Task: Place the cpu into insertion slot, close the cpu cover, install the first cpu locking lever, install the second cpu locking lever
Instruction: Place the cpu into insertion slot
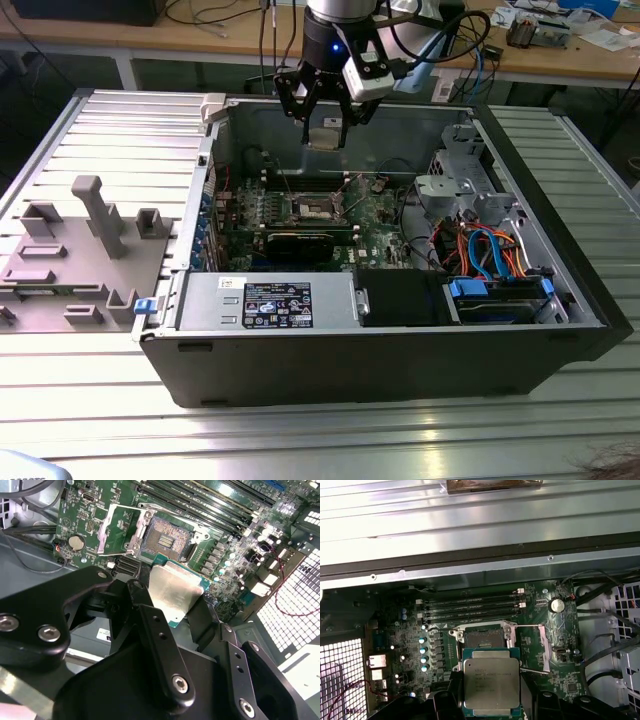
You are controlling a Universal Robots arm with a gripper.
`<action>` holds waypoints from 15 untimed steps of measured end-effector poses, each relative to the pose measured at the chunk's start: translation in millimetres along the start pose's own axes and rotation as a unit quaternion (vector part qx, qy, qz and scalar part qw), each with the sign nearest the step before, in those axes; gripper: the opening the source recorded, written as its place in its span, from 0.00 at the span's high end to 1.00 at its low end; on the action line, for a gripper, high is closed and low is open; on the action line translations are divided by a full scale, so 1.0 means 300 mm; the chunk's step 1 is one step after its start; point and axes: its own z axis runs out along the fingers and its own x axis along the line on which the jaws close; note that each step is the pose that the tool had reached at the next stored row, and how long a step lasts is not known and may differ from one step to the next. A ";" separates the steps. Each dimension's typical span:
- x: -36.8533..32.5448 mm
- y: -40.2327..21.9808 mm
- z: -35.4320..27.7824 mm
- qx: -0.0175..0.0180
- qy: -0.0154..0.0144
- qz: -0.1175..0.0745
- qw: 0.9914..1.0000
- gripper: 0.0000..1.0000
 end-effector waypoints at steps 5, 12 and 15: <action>0.000 0.000 0.000 0.001 0.000 0.001 1.000 0.45; 0.000 0.000 0.001 0.002 0.000 0.002 1.000 0.45; 0.000 0.000 0.002 0.002 0.000 0.003 1.000 0.45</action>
